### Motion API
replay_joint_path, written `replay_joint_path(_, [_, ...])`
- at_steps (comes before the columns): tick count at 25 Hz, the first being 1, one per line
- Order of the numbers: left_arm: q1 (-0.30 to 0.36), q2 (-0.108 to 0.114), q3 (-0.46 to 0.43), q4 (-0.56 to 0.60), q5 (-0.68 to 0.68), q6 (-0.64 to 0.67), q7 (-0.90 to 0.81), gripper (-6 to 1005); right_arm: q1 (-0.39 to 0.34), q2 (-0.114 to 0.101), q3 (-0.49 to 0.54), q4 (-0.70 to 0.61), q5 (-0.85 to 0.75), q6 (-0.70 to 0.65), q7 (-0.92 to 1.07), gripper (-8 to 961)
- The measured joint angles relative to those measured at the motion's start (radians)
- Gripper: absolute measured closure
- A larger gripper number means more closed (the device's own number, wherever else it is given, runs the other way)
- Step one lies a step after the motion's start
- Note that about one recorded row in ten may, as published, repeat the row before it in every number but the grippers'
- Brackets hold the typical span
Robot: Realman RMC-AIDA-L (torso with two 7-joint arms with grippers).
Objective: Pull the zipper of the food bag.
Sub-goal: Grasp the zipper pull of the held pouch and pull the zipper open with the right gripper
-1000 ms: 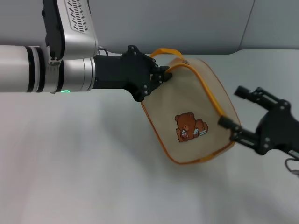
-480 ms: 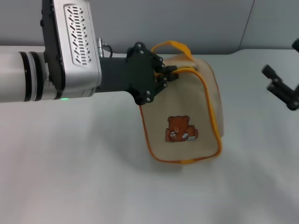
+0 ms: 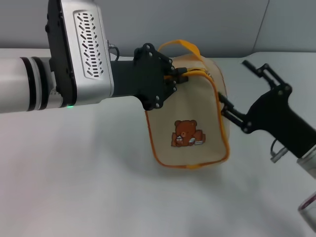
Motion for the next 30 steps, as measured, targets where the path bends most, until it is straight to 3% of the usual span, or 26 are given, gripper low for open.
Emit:
replay_joint_path(20, [-0.012,0.000,0.003,-0.010,0.000,0.000,-0.023,937,0.059,0.000,0.057,0.131,0.009,0.076,-0.153,197])
replay_joint_path(27, [-0.024,0.000,-0.001,-0.030,-0.002,0.000,-0.023,939,0.059,0.000,0.058,0.145,0.009,0.081,-0.162,389])
replay_joint_path(30, [-0.029,0.000,-0.004,-0.034,-0.003,0.002,-0.023,939,0.055,0.000,0.058,0.148,0.008,0.080,-0.168,537])
